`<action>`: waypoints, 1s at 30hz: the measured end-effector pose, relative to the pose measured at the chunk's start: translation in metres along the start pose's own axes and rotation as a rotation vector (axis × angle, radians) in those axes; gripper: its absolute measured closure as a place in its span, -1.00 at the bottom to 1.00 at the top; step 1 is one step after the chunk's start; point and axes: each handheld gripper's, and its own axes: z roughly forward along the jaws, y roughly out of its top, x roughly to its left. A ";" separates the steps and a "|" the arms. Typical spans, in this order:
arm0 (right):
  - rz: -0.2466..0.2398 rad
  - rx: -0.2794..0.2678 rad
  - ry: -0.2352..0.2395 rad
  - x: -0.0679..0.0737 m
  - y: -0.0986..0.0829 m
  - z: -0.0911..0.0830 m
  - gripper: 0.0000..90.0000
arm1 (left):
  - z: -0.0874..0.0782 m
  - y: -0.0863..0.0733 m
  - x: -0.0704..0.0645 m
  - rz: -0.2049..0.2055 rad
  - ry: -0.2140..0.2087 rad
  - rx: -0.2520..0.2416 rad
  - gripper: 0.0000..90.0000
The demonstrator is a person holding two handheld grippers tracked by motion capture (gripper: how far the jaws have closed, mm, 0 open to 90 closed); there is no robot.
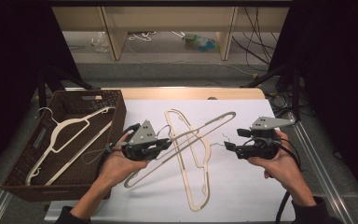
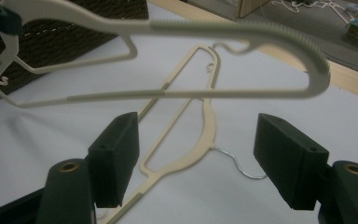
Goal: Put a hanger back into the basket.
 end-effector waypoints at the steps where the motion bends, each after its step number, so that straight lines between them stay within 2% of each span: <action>1: 0.004 0.002 0.004 0.001 -0.002 0.001 -0.31 | -0.003 0.001 0.003 -0.021 0.005 -0.017 0.91; 3: 0.004 -0.019 0.006 0.004 -0.005 0.002 -0.31 | -0.009 0.003 0.008 -0.055 0.005 -0.027 0.91; 4: 0.004 -0.019 0.006 0.004 -0.005 0.002 -0.31 | -0.009 0.003 0.008 -0.055 0.005 -0.027 0.91; 5: 0.007 -0.014 0.014 0.007 -0.009 0.004 -0.32 | -0.017 0.004 0.014 -0.107 -0.002 -0.038 0.91; 6: 0.007 -0.014 0.014 0.007 -0.009 0.004 -0.32 | -0.017 0.004 0.014 -0.107 -0.002 -0.038 0.91; 7: 0.001 -0.019 0.016 0.010 -0.013 0.006 -0.32 | -0.023 0.004 0.021 -0.177 -0.016 -0.055 0.91; 11: -0.003 -0.011 0.030 0.015 -0.018 0.010 -0.32 | -0.037 0.003 0.033 -0.261 -0.012 -0.087 0.91; 14: -0.005 0.002 0.038 0.017 -0.022 0.011 -0.33 | -0.046 0.003 0.038 -0.284 -0.008 -0.103 0.91; 15: -0.002 0.001 0.036 0.018 -0.023 0.012 -0.33 | -0.058 0.003 0.041 -0.321 -0.013 -0.131 0.91; 16: 0.000 0.007 0.045 0.018 -0.023 0.012 -0.33 | -0.058 0.003 0.041 -0.321 -0.013 -0.131 0.91; 18: 0.011 0.005 0.061 0.018 -0.024 0.013 -0.33 | -0.073 0.004 0.045 -0.343 -0.018 -0.153 0.91; 19: 0.011 0.005 0.061 0.018 -0.024 0.013 -0.33 | -0.073 0.004 0.045 -0.343 -0.018 -0.153 0.91; 20: 0.008 0.008 0.071 0.019 -0.027 0.014 -0.36 | -0.087 0.005 0.049 -0.363 -0.018 -0.170 0.91; 21: 0.008 0.005 0.073 0.020 -0.029 0.015 -0.38 | -0.095 0.006 0.052 -0.354 -0.013 -0.179 0.91; 24: 0.022 -0.002 0.094 0.021 -0.037 0.018 -0.40 | -0.116 0.007 0.057 -0.375 0.003 -0.205 0.91; 26: 0.027 0.012 0.093 0.021 -0.042 0.018 -0.44 | -0.129 0.007 0.062 -0.380 0.013 -0.218 0.91; 30: 0.036 0.005 0.101 0.021 -0.053 0.022 -0.45 | -0.157 0.008 0.076 -0.398 0.052 -0.244 0.91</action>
